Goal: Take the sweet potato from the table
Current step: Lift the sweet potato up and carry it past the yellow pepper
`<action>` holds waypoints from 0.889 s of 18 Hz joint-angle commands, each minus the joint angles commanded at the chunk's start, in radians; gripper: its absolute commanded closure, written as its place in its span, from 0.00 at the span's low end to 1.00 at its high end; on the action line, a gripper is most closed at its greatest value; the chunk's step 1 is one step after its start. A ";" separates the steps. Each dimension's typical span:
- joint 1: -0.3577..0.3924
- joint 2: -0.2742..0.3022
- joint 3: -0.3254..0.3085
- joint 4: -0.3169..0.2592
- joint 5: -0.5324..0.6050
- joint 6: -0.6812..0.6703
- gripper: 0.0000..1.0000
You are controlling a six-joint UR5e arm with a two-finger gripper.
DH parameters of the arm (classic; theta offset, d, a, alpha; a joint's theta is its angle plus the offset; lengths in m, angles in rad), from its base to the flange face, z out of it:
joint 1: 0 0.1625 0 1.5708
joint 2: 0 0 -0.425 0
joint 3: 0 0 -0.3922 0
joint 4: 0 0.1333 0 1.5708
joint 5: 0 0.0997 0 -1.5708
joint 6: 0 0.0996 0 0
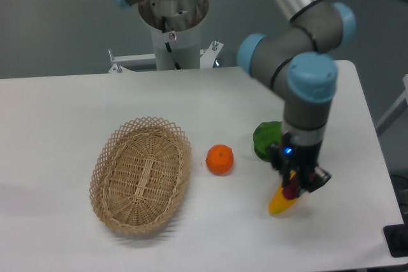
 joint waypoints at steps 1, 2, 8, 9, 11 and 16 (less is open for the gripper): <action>0.009 0.009 0.002 -0.023 0.000 0.026 0.66; 0.017 0.017 0.002 -0.038 0.000 0.049 0.66; 0.031 0.032 0.002 -0.046 -0.015 0.059 0.66; 0.031 0.035 0.002 -0.046 -0.015 0.059 0.66; 0.031 0.040 0.002 -0.046 -0.015 0.059 0.66; 0.031 0.040 0.003 -0.046 -0.015 0.059 0.66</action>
